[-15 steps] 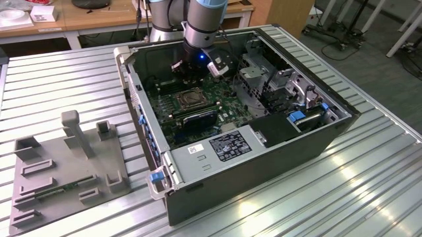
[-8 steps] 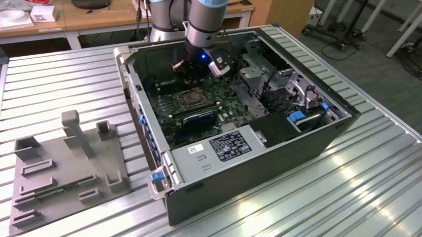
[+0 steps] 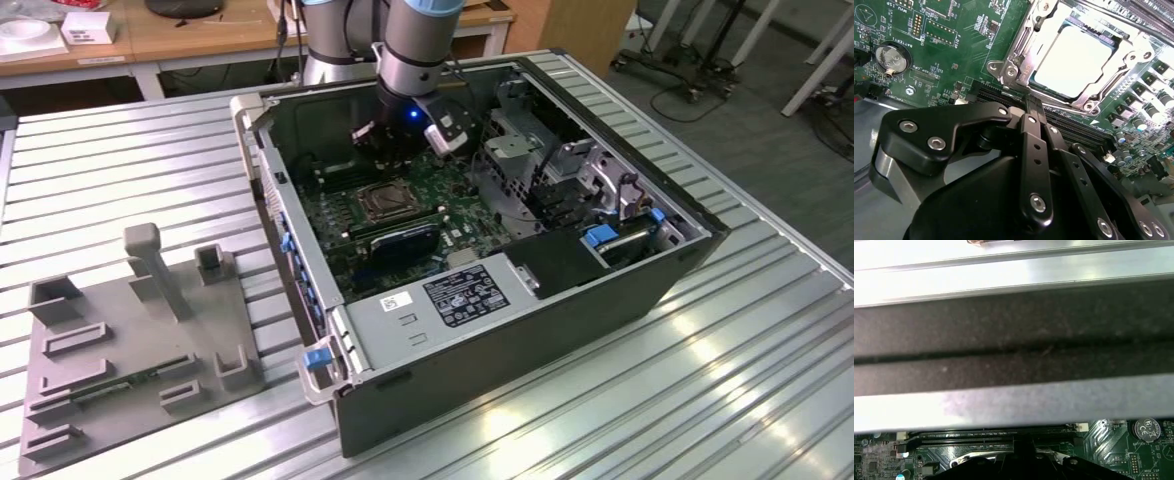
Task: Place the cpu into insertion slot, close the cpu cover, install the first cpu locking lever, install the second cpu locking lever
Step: 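Install the first cpu locking lever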
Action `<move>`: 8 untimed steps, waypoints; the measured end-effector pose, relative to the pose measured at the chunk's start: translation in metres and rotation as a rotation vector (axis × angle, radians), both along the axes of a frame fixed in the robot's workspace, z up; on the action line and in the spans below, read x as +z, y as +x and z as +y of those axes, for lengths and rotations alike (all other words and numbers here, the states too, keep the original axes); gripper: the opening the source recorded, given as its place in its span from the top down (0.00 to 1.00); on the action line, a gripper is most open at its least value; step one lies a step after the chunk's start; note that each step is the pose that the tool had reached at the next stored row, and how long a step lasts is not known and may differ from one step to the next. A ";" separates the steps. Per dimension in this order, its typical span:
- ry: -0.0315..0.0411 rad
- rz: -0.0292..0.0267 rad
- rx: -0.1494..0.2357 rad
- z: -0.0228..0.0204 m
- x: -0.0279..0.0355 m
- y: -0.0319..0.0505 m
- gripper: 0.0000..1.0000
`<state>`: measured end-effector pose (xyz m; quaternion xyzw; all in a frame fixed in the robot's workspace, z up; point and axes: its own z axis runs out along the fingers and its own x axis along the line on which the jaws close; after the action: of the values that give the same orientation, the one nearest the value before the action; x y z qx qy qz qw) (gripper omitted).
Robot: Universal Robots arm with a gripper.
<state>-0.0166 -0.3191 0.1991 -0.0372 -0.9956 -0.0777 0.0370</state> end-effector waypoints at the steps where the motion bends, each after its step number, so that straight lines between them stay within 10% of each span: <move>1: 0.0000 0.0000 0.000 0.0000 0.0000 0.0000 0.89; 8: 0.0003 -0.0001 0.000 0.0000 0.0022 0.0001 0.89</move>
<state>-0.0166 -0.3191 0.2013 -0.0371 -0.9956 -0.0778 0.0370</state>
